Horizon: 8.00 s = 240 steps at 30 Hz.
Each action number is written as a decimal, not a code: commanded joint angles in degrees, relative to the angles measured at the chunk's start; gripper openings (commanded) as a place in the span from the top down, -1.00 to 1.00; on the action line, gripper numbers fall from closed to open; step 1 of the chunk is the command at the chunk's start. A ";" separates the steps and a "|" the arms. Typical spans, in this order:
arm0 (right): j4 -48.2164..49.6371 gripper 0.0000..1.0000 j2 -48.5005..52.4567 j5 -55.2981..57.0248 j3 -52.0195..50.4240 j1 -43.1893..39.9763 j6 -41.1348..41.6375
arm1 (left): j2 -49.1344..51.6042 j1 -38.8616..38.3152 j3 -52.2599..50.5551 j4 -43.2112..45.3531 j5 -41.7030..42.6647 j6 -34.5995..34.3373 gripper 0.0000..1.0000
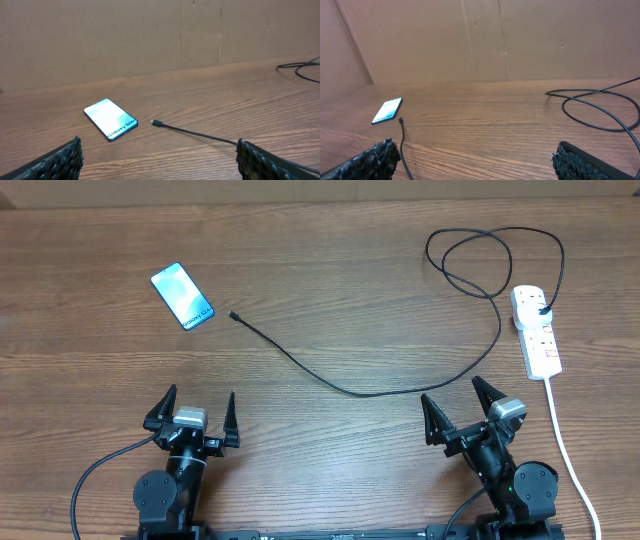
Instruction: Plug charger to phone and switch on socket
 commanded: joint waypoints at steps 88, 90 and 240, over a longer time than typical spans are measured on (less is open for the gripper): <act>0.44 -1.00 -0.48 0.20 -0.59 -0.20 0.35 | 86.44 0.26 82.68 -50.16 -5.11 -9.05 -0.99; 0.44 -1.00 -0.48 0.17 -0.59 -0.20 0.35 | 90.03 0.26 84.11 -48.96 -3.58 -9.35 -0.99; 0.44 -1.00 -0.48 0.17 -0.59 -0.20 0.35 | 142.38 -7.37 145.00 -73.26 -7.04 -30.60 0.91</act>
